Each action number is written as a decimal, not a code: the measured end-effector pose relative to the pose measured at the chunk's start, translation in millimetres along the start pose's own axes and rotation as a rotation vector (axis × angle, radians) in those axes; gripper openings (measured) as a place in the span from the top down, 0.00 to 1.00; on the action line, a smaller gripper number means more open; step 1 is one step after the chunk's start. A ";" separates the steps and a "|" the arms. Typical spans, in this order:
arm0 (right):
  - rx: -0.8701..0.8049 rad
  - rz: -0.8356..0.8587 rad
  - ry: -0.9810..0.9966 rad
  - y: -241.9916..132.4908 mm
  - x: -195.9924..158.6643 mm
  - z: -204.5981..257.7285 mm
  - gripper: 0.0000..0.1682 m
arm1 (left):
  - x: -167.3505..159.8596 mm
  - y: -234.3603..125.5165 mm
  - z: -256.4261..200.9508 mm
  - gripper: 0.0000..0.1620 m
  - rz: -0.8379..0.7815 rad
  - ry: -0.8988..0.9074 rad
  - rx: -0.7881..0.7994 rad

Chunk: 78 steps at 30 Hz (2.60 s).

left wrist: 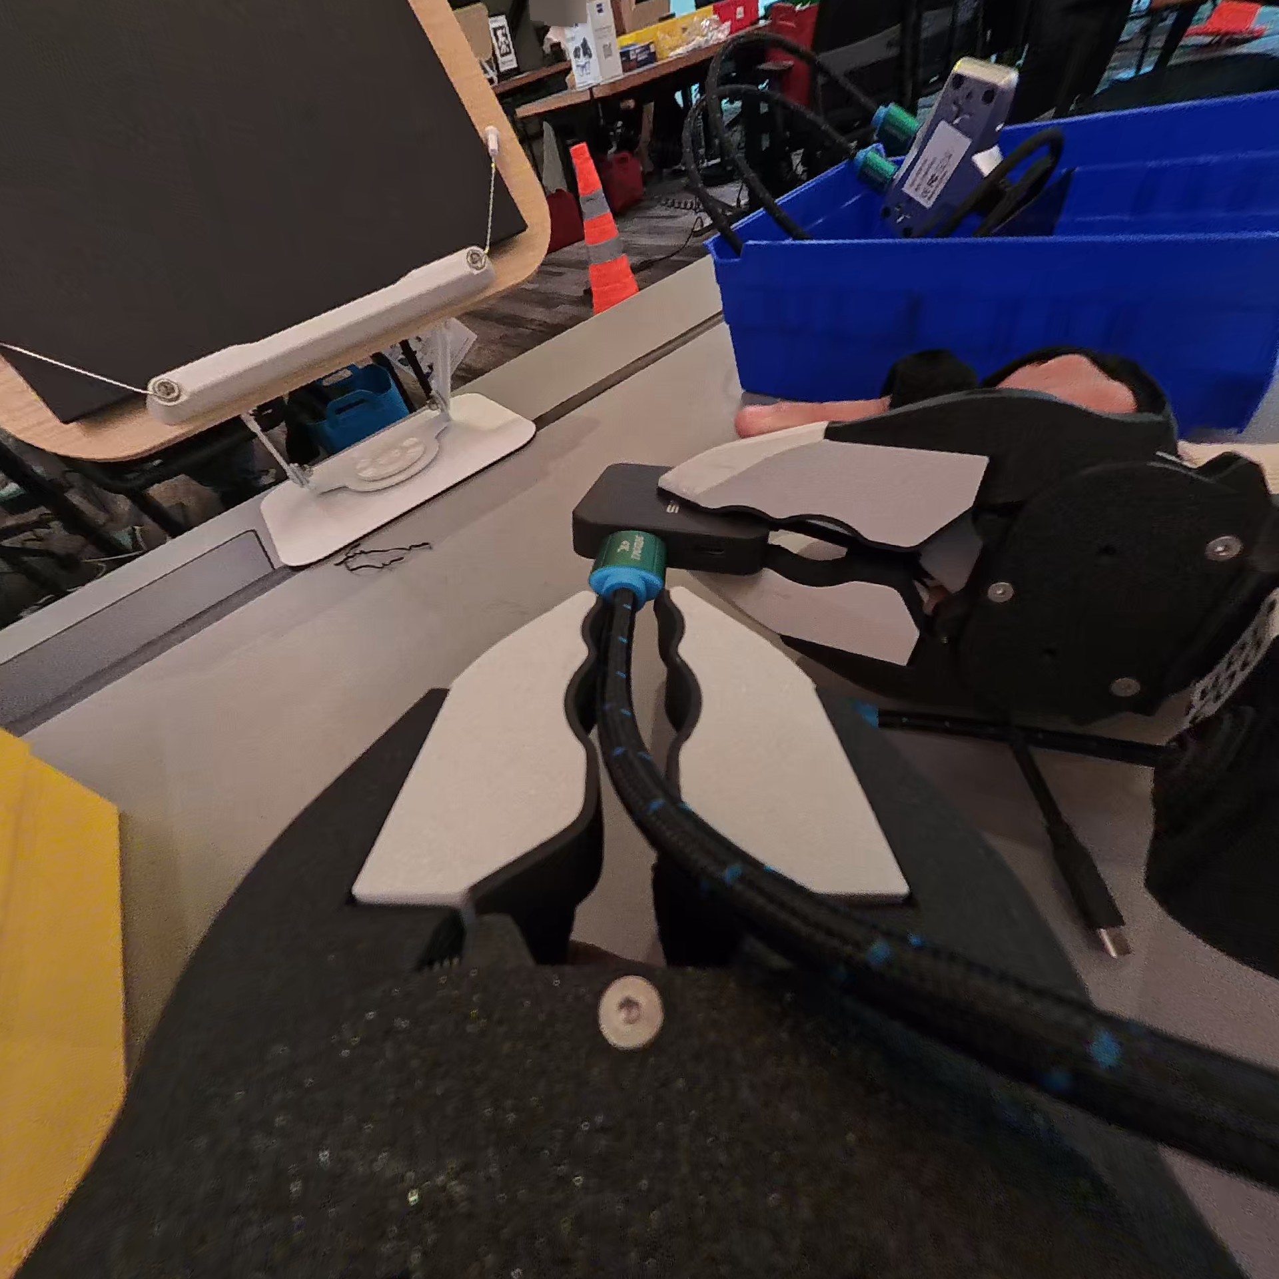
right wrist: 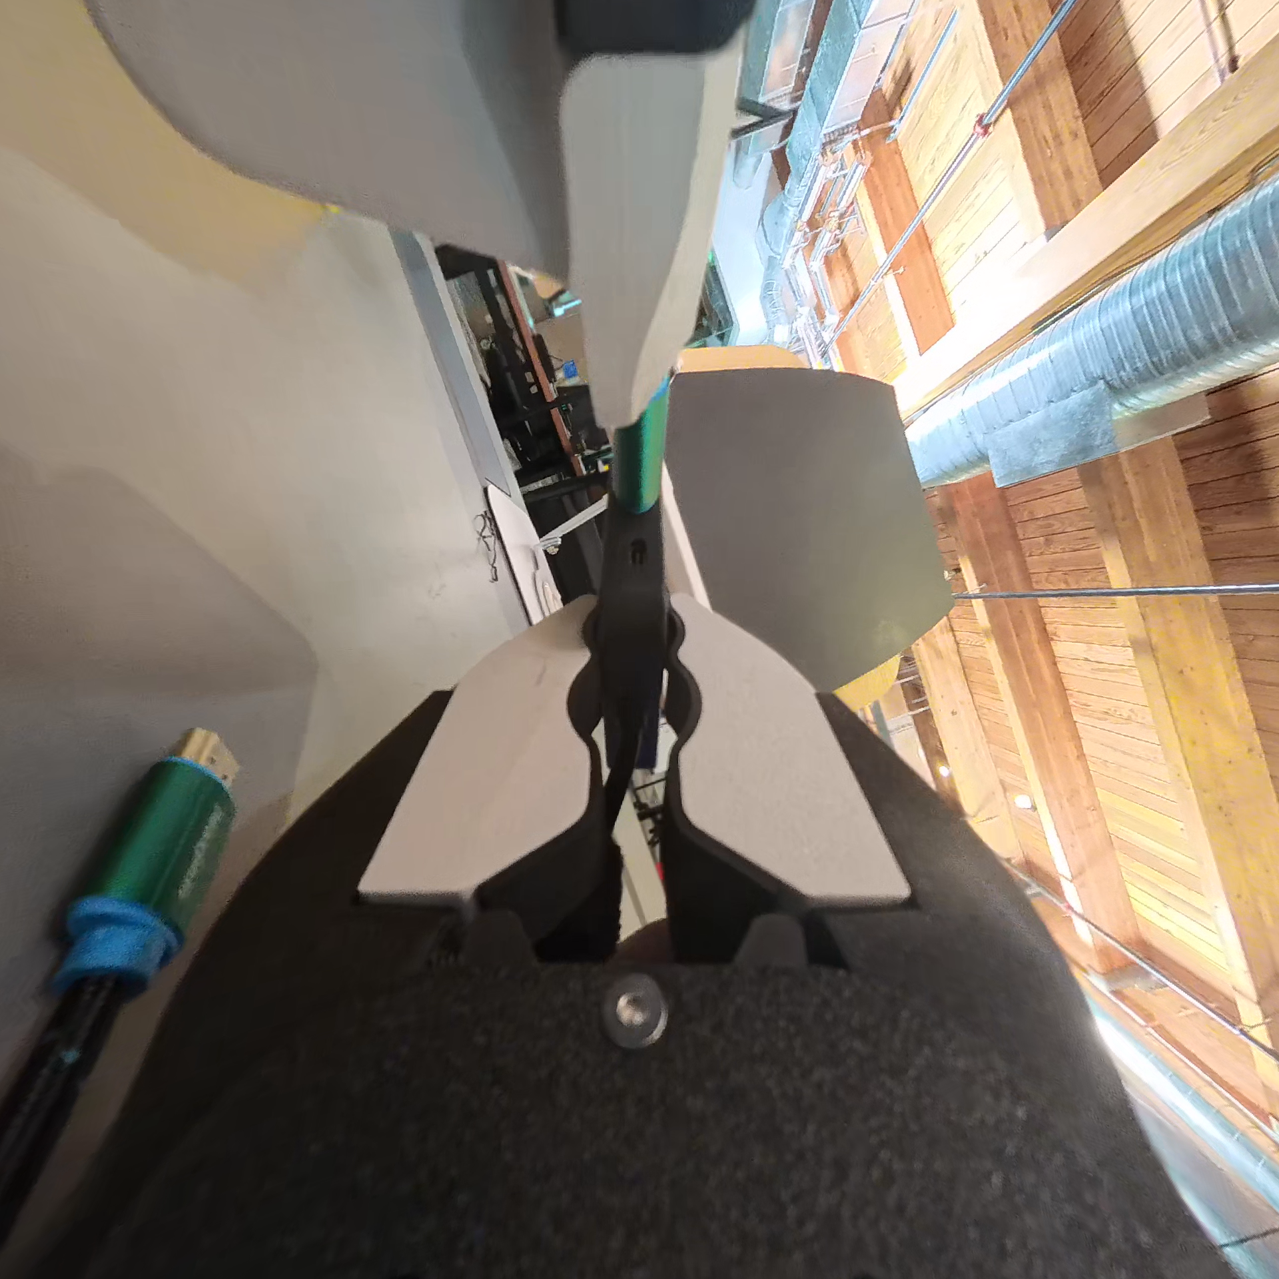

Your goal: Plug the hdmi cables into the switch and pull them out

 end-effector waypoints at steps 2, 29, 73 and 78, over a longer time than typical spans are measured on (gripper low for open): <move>-0.024 -0.025 0.007 -2.4 -0.4 -3.8 0.93 | 3.4 -2.4 1.9 0.92 -0.016 -0.003 -0.044; 0.030 -0.102 -0.022 -7.2 2.4 1.9 0.92 | -1.2 -5.6 2.1 0.87 -0.025 0.117 -0.008; 1.118 1.256 0.611 88.0 -271.4 -228.9 0.92 | -64.0 -99.2 -23.5 0.75 0.252 -0.145 -0.182; 1.197 1.294 0.616 99.0 -269.7 -201.1 0.91 | -66.7 -101.0 -22.6 0.75 0.258 -0.138 -0.181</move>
Point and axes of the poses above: each gripper's, where its closed fingertips meet, y out along the fingers, x out of its top, z = x × y across the jaws, the point moved 9 cm from there along -y, back along the fingers, and after that the axes turned 13 degrees about z, right-handed, at the moved point
